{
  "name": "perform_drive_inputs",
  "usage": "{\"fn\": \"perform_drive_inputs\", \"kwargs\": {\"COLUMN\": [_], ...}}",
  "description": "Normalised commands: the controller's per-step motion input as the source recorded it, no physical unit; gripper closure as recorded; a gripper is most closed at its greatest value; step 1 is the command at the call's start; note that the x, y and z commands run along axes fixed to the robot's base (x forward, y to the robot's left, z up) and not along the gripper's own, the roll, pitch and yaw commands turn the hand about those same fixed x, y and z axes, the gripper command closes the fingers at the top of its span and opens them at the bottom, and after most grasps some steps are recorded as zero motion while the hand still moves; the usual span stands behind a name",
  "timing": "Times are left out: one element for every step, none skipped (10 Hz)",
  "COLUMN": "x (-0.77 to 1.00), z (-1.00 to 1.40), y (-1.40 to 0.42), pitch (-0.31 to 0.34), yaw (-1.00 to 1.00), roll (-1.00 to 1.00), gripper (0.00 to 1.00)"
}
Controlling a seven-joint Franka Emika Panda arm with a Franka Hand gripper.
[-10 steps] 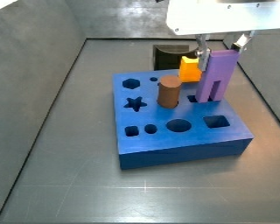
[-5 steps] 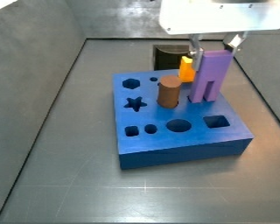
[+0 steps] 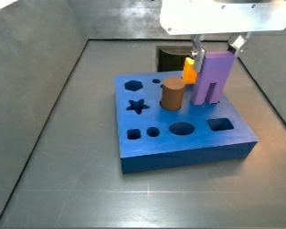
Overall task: Pick up the double-square object. Move up. Rotate the double-square object. Place the double-square object on the fixture. Regrasp the double-square object. Move to above the board. Insert the double-square object.
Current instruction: Insert the double-square object.
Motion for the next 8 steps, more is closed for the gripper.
{"fn": "perform_drive_inputs", "kwargs": {"x": [0.22, 0.21, 0.11, 0.06, 0.10, 0.10, 0.09, 0.00], "z": [-0.14, -0.13, -0.27, -0.51, -0.70, -0.70, -0.63, -0.19], "y": [0.00, 0.01, 0.00, 0.00, 0.00, 0.00, 0.00, 0.00], "pitch": [0.049, 0.047, 0.003, 0.000, 0.000, 0.000, 0.000, 0.000], "yaw": [-0.02, -0.01, 0.00, 0.00, 0.00, 0.00, 0.00, 0.00], "roll": [0.06, 0.06, 0.06, 0.06, 0.06, 0.04, 0.03, -0.01], "gripper": [1.00, 1.00, 1.00, 1.00, 1.00, 1.00, 1.00, 1.00]}}
